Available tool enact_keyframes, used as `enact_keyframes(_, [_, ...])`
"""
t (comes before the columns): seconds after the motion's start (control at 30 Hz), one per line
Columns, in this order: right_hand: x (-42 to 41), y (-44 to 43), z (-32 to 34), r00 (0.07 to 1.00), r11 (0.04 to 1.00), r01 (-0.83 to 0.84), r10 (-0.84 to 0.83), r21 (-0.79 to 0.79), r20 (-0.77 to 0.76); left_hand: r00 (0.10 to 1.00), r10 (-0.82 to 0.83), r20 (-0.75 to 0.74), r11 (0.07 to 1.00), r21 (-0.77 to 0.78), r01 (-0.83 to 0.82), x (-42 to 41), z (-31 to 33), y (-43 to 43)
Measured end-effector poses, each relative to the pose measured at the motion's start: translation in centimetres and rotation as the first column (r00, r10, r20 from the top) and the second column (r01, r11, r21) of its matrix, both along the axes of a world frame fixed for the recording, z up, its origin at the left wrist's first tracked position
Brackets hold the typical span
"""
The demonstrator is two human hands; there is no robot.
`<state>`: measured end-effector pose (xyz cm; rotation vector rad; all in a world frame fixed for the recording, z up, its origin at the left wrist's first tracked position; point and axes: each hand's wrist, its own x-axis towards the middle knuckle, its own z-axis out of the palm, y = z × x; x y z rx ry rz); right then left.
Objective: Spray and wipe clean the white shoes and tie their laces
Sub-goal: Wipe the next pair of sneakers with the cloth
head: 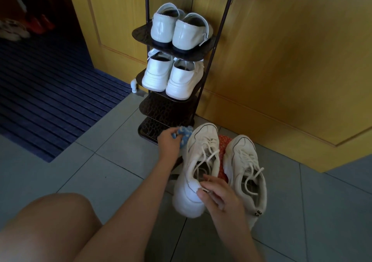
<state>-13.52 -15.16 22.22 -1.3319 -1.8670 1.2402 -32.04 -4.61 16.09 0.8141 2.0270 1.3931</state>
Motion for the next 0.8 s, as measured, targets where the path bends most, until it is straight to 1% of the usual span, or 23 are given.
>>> enact_keyframes(0.03, [0.2, 0.0, 0.4, 1.000, 1.000, 0.003, -0.004, 0.021, 0.025, 1.000, -0.007, -0.016, 1.000, 0.004, 0.007, -0.9, 0.9, 0.4])
enact_keyframes(0.1, [0.7, 0.5, 1.9, 0.996, 0.989, 0.053, -0.063, 0.137, 0.067, 0.999, -0.024, -0.023, 0.999, 0.021, 0.024, -2.7, 3.3, 1.3])
enact_keyframes(0.13, [0.8, 1.2, 2.8, 0.992, 0.976, 0.117, -0.125, 0.183, 0.033, 0.999, -0.050, -0.022, 0.998, 0.024, 0.051, -3.3, 4.7, 1.7])
enact_keyframes(0.2, [0.7, 3.6, 4.9, 0.969, 0.951, 0.244, -0.229, 0.189, -0.096, 0.987, -0.161, -0.021, 0.987, -0.011, 0.161, -3.7, 7.4, 2.4])
enact_keyframes(0.23, [0.3, 5.1, 5.9, 0.964, 0.949, 0.258, -0.238, 0.183, -0.122, 0.973, -0.232, 0.006, 0.972, -0.025, 0.232, -3.4, 8.4, 2.4])
enact_keyframes(0.27, [-0.2, 6.8, 6.6, 0.969, 0.958, 0.236, -0.217, 0.166, -0.121, 0.951, -0.300, 0.069, 0.953, -0.023, 0.302, -3.0, 9.2, 2.5])
enact_keyframes(0.3, [-0.9, 8.5, 7.2, 0.976, 0.975, 0.189, -0.174, 0.116, -0.129, 0.923, -0.354, 0.150, 0.933, -0.016, 0.360, -2.4, 9.9, 2.5])
enact_keyframes(0.37, [-2.6, 11.6, 8.0, 0.981, 0.997, 0.065, -0.073, -0.047, -0.181, 0.856, -0.402, 0.326, 0.905, 0.000, 0.425, -1.2, 10.5, 2.7])
enact_keyframes(0.4, [-3.3, 12.8, 8.0, 0.983, 0.995, 0.006, -0.024, -0.099, -0.184, 0.816, -0.410, 0.407, 0.895, 0.006, 0.447, -0.7, 10.7, 2.9])
enact_keyframes(0.47, [-4.5, 15.0, 7.4, 0.985, 0.991, -0.059, 0.038, -0.121, -0.168, 0.732, -0.449, 0.513, 0.862, 0.035, 0.505, -0.4, 11.8, 3.5])
enact_keyframes(0.53, [-5.1, 16.9, 6.6, 0.982, 0.995, -0.035, 0.018, -0.089, -0.190, 0.655, -0.466, 0.595, 0.857, 0.118, 0.502, -0.8, 13.0, 3.8])
enact_keyframes(0.57, [-5.1, 17.9, 6.2, 0.980, 0.999, -0.007, -0.002, -0.049, -0.197, 0.653, -0.457, 0.604, 0.866, 0.135, 0.482, -1.2, 13.5, 3.8])
enact_keyframes(0.6, [-5.1, 18.8, 5.8, 0.985, 1.000, 0.009, -0.007, 0.014, -0.172, 0.688, -0.436, 0.580, 0.881, 0.120, 0.457, -1.6, 13.7, 3.9])
enact_keyframes(0.67, [-4.9, 20.5, 4.8, 0.997, 0.993, -0.027, 0.035, 0.115, -0.072, 0.793, -0.384, 0.472, 0.900, -0.001, 0.436, -2.3, 13.4, 3.4])
enact_keyframes(0.7, [-5.0, 20.9, 4.4, 0.996, 0.991, -0.077, 0.081, 0.111, -0.036, 0.824, -0.401, 0.401, 0.876, -0.096, 0.473, -2.5, 12.9, 2.8])
enact_keyframes(0.73, [-5.3, 21.2, 3.9, 0.989, 0.985, -0.147, 0.147, 0.086, 0.004, 0.821, -0.467, 0.328, 0.813, -0.205, 0.545, -2.5, 12.2, 2.1])
enact_keyframes(0.77, [-5.6, 21.3, 3.0, 0.969, 0.969, -0.236, 0.230, 0.068, 0.089, 0.781, -0.555, 0.286, 0.718, -0.309, 0.624, -2.4, 11.2, 1.2])
enact_keyframes(0.8, [-5.9, 21.4, 2.0, 0.917, 0.936, -0.346, 0.324, 0.060, 0.231, 0.723, -0.627, 0.290, 0.623, -0.372, 0.688, -2.2, 10.3, 0.4])
